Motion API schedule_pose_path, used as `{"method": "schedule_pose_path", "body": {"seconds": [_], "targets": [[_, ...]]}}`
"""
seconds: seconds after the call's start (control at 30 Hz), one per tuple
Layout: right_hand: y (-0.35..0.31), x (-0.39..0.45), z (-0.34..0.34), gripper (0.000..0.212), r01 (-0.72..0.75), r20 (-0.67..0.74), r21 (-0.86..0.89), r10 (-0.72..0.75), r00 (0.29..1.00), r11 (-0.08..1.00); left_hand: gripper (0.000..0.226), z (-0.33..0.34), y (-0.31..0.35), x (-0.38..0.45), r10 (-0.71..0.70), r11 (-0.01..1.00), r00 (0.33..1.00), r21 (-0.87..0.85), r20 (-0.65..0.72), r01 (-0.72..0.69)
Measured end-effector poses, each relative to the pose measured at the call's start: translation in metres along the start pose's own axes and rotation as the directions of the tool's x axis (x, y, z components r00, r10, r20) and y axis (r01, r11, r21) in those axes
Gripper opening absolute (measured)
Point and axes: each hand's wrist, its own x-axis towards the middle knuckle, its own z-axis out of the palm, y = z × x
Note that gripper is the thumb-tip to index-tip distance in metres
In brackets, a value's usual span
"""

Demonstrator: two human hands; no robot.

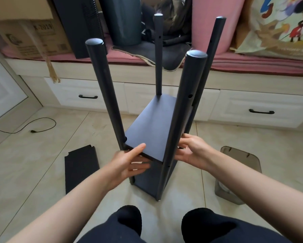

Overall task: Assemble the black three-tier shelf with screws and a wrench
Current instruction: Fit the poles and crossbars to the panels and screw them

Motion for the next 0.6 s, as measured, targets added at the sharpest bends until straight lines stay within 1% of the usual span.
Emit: {"method": "schedule_pose_path", "body": {"seconds": [0.03, 0.07, 0.1, 0.13, 0.17, 0.2, 0.23, 0.3, 0.37, 0.43, 0.5, 0.53, 0.6], "targets": [[0.0, -0.001, 0.001, 0.036, -0.005, 0.0, 0.005, 0.005, 1.0, 1.0, 0.077, -0.007, 0.0, -0.002, 0.042, 0.993, 0.991, 0.119, -0.126, -0.027], [-0.001, -0.001, 0.001, 0.035, -0.007, -0.001, 0.011, 0.007, 1.0, 1.0, 0.082, -0.014, -0.002, -0.003, 0.124, 0.965, 0.957, 0.256, -0.263, -0.055], [-0.001, -0.002, 0.001, 0.035, -0.008, -0.004, 0.015, 0.008, 1.0, 1.0, 0.084, -0.02, -0.004, -0.005, 0.218, 0.924, 0.903, 0.376, -0.37, -0.069], [0.0, -0.003, 0.001, 0.035, -0.012, -0.002, 0.015, 0.012, 1.0, 1.0, 0.085, -0.025, -0.005, -0.007, 0.277, 0.895, 0.861, 0.441, -0.427, -0.069], [0.0, -0.004, 0.001, 0.034, -0.021, 0.008, 0.015, 0.021, 1.0, 1.0, 0.084, -0.03, -0.002, -0.007, 0.301, 0.891, 0.843, 0.448, -0.445, -0.081], [0.002, -0.005, 0.001, 0.034, -0.032, 0.026, 0.01, 0.032, 0.999, 0.999, 0.084, -0.035, 0.005, -0.005, 0.31, 0.898, 0.845, 0.426, -0.435, -0.111], [0.003, -0.007, 0.001, 0.034, -0.042, 0.05, 0.003, 0.042, 0.998, 0.999, 0.087, -0.039, 0.013, -0.001, 0.311, 0.906, 0.863, 0.398, -0.399, -0.142], [0.004, -0.01, 0.001, 0.037, -0.037, 0.1, -0.024, 0.04, 0.994, 0.999, 0.096, -0.042, 0.032, 0.007, 0.305, 0.901, 0.914, 0.392, -0.267, -0.186], [0.005, -0.013, 0.002, 0.044, -0.016, 0.12, -0.066, 0.024, 0.992, 0.998, 0.1, -0.038, 0.045, 0.014, 0.292, 0.864, 0.949, 0.457, -0.116, -0.21], [0.007, -0.016, 0.004, 0.054, 0.009, 0.097, -0.129, 0.003, 0.995, 0.992, 0.087, -0.031, 0.048, 0.02, 0.293, 0.837, 0.956, 0.491, -0.032, -0.24], [0.011, -0.017, 0.006, 0.069, 0.025, 0.055, -0.172, -0.016, 0.998, 0.985, 0.07, -0.026, 0.046, 0.021, 0.324, 0.841, 0.946, 0.46, -0.007, -0.284], [0.011, -0.017, 0.006, 0.071, 0.027, 0.047, -0.17, -0.02, 0.999, 0.985, 0.065, -0.023, 0.044, 0.02, 0.345, 0.848, 0.938, 0.431, -0.01, -0.308], [0.01, -0.017, 0.005, 0.066, 0.031, 0.045, -0.141, -0.025, 0.999, 0.99, 0.061, -0.017, 0.04, 0.017, 0.379, 0.859, 0.925, 0.382, -0.024, -0.341]]}}
